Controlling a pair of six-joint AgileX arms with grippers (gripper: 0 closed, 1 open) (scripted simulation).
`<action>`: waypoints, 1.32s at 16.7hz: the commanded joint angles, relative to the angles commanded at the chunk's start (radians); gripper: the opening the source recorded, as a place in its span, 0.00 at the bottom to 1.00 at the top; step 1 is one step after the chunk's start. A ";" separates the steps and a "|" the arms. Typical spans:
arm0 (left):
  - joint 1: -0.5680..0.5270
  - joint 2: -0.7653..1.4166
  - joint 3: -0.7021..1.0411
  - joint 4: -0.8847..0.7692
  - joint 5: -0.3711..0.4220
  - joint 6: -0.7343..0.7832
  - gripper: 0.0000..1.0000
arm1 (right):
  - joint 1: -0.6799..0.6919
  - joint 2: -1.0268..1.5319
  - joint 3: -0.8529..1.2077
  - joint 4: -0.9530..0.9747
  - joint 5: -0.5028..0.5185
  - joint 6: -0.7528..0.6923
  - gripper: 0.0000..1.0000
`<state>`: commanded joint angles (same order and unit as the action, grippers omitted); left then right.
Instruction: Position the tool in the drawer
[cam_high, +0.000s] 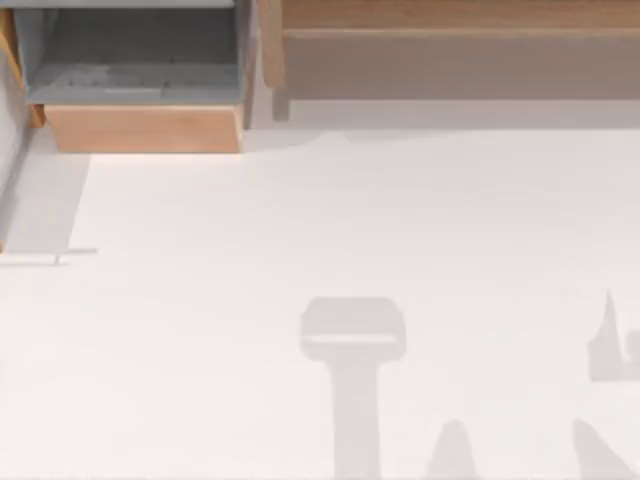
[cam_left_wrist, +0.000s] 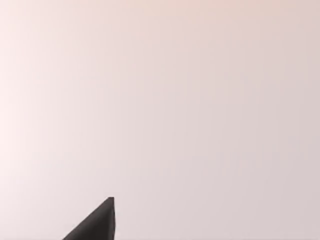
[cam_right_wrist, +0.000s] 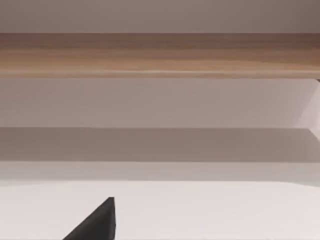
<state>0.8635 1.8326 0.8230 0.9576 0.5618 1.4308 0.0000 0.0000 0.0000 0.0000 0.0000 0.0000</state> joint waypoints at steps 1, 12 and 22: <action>0.004 0.008 -0.059 0.088 0.025 0.036 1.00 | 0.000 0.000 0.000 0.000 0.000 0.000 1.00; -0.144 0.159 -0.385 0.583 0.200 0.160 1.00 | 0.000 0.000 0.000 0.000 0.000 0.000 1.00; -0.202 0.188 -0.310 0.539 0.142 0.159 1.00 | 0.000 0.000 0.000 0.000 0.000 0.000 1.00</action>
<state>0.6614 2.0209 0.5126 1.4966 0.7042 1.5897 0.0000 0.0000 0.0000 0.0000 0.0000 0.0000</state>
